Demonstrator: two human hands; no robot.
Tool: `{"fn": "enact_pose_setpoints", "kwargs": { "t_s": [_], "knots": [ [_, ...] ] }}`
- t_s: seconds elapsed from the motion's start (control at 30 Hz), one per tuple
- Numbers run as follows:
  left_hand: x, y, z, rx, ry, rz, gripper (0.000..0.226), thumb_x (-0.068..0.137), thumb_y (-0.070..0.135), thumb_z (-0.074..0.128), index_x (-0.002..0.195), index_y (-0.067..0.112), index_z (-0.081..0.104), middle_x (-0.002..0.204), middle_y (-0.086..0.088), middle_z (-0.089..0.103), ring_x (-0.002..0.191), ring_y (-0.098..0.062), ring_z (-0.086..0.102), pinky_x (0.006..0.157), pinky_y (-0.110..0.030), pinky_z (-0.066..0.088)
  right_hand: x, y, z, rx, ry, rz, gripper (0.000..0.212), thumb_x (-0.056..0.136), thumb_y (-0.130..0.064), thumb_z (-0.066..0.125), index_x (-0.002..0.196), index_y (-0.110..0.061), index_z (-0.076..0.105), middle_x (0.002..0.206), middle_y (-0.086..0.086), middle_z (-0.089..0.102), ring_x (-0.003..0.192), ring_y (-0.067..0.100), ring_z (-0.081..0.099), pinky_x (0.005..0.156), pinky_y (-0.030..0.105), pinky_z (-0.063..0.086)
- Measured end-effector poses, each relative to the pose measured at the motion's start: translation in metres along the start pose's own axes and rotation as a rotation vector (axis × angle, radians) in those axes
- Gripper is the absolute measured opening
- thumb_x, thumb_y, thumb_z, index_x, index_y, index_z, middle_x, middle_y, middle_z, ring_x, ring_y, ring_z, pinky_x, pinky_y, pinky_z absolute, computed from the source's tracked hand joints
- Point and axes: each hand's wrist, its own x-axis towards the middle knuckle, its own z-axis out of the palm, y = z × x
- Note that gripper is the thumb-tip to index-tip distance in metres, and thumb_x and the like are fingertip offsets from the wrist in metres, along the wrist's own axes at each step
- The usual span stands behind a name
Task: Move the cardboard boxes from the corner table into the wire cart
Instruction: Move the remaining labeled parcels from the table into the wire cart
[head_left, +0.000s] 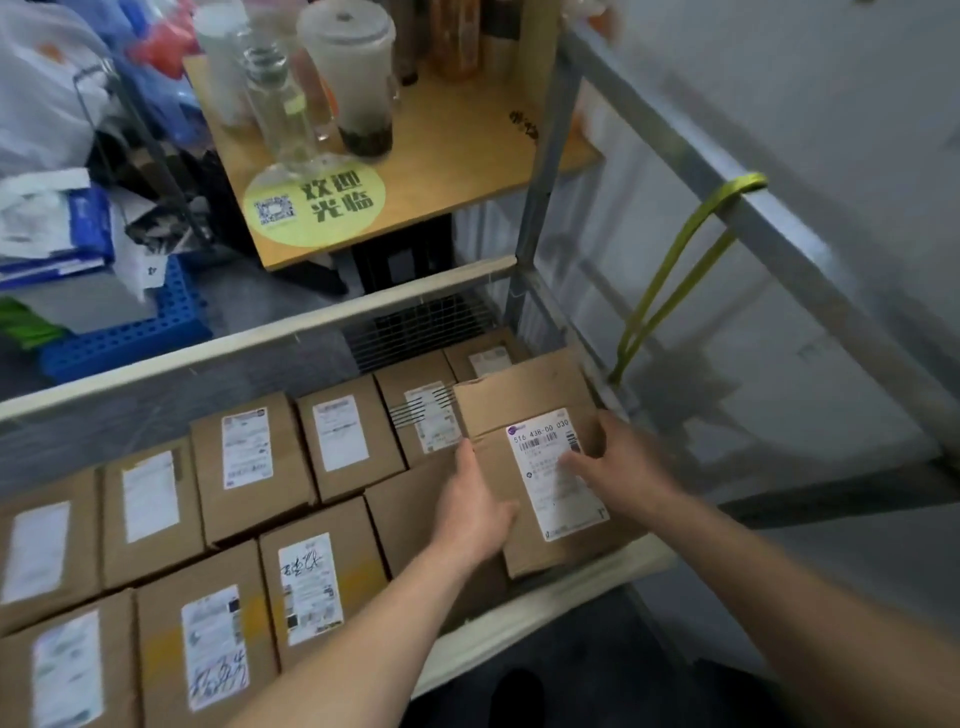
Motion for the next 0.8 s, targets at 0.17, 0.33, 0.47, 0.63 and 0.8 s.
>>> {"fn": "enact_pose_setpoints", "kwargs": {
  "t_s": [0.17,0.33,0.47,0.63,0.8],
  "knots": [
    [0.028,-0.041,0.027,-0.021,-0.025,-0.035,0.087,0.085,0.009,0.075,0.152,0.025,0.022,0.118,0.01,0.061,0.114,-0.015,0.061,0.088,-0.025,0.049,0.025,0.027,0.042,-0.068,-0.062,0.017,0.034,0.087,-0.057,0.064,0.109,-0.035,0.05,0.1,-0.013,0.058,0.093,0.018,0.059,0.073,0.034,0.044],
    [0.046,-0.069,0.047,-0.053,-0.049,-0.079,0.082,0.086,0.011,0.074,0.151,0.025,0.026,0.107,0.017,0.06,0.097,-0.005,0.06,0.076,-0.015,0.05,0.042,0.041,0.069,-0.104,-0.103,-0.003,0.031,0.09,-0.05,0.068,0.108,-0.033,0.048,0.102,-0.008,0.064,0.098,0.02,0.065,0.087,0.039,0.054],
    [0.055,-0.084,0.057,-0.036,-0.065,-0.113,0.079,0.086,0.011,0.074,0.149,0.026,0.028,0.098,0.022,0.052,0.083,0.002,0.051,0.067,-0.008,0.041,0.053,0.05,0.082,-0.113,-0.142,0.014,0.03,0.091,-0.047,0.069,0.107,-0.03,0.051,0.099,-0.009,0.063,0.093,0.016,0.063,0.08,0.034,0.052],
    [0.065,-0.095,0.063,0.002,-0.082,-0.144,0.08,0.086,0.007,0.073,0.151,0.019,0.026,0.125,0.001,0.063,0.099,-0.008,0.053,0.083,-0.02,0.043,0.068,0.052,0.098,-0.153,-0.223,0.023,0.044,0.092,-0.043,0.069,0.127,-0.021,0.054,0.115,0.001,0.068,0.106,0.023,0.066,0.09,0.042,0.056],
    [0.078,-0.108,0.07,0.08,-0.09,-0.142,0.072,0.089,0.007,0.069,0.148,0.016,0.029,0.124,-0.004,0.065,0.104,-0.016,0.061,0.079,-0.021,0.044,0.089,0.058,0.114,-0.176,-0.281,0.03,0.046,0.092,-0.035,0.069,0.132,-0.022,0.051,0.123,0.001,0.066,0.112,0.025,0.064,0.095,0.046,0.055]
  ]
}}
